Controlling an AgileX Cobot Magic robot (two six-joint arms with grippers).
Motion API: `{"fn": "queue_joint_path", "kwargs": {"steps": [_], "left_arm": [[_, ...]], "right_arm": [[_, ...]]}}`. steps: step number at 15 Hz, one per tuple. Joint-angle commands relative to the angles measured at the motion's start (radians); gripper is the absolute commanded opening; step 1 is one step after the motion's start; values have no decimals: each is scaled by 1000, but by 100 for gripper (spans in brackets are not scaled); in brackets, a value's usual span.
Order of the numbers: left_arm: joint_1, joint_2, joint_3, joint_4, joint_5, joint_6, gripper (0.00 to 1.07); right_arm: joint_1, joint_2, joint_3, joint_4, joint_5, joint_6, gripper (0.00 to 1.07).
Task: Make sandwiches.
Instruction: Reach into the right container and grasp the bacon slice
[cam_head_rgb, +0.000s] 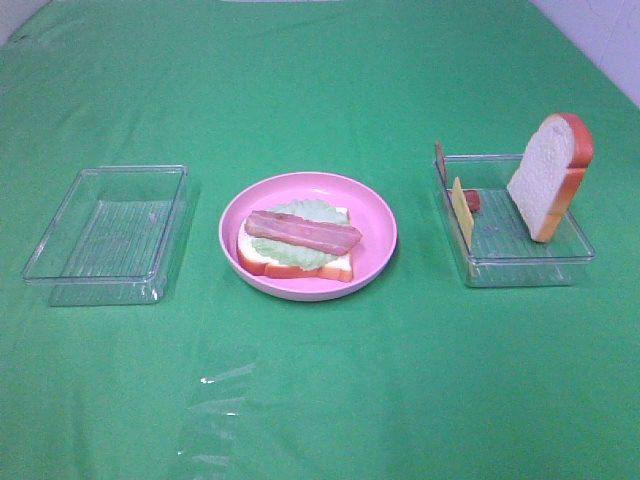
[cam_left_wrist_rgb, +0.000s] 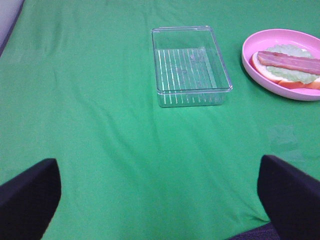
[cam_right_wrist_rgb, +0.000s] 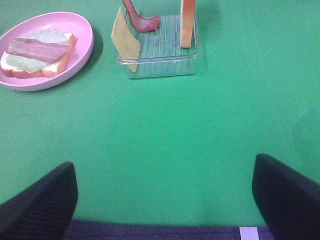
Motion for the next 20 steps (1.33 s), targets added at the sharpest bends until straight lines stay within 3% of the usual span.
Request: {"fn": "queue_joint_path", "kwargs": {"steps": [1, 4, 7, 9, 10, 13, 15, 16, 19, 20], "left_arm": [[3, -21, 0, 2, -12, -7, 102], [49, -22, 0, 2, -12, -5, 101], [49, -22, 0, 2, -12, -5, 101], [49, -22, 0, 2, -12, -5, 101], [49, -22, 0, 2, -12, -5, 101], [49, -22, 0, 2, -12, -5, 101], [49, -22, 0, 2, -12, -5, 100], [49, -22, 0, 2, -12, -5, 100], [49, -22, 0, 2, -12, -5, 100], [49, -22, 0, 2, -12, -5, 100]], "right_arm": [[0, -19, 2, -5, -4, -4, 91], [0, -2, -2, -5, -9, -4, 91], [0, 155, -53, 2, -58, 37, 91], [0, 467, -196, 6, -117, 56, 91], [0, 543, -239, 5, -114, 50, 91], [0, 976, -512, 5, -75, 12, 91], [0, 1137, -643, 6, -65, -11, 91], [0, 1335, -831, 6, -7, -40, 91], [29, 1579, -1121, 13, 109, -49, 91], [41, 1617, -1164, 8, 124, -49, 91]]}}
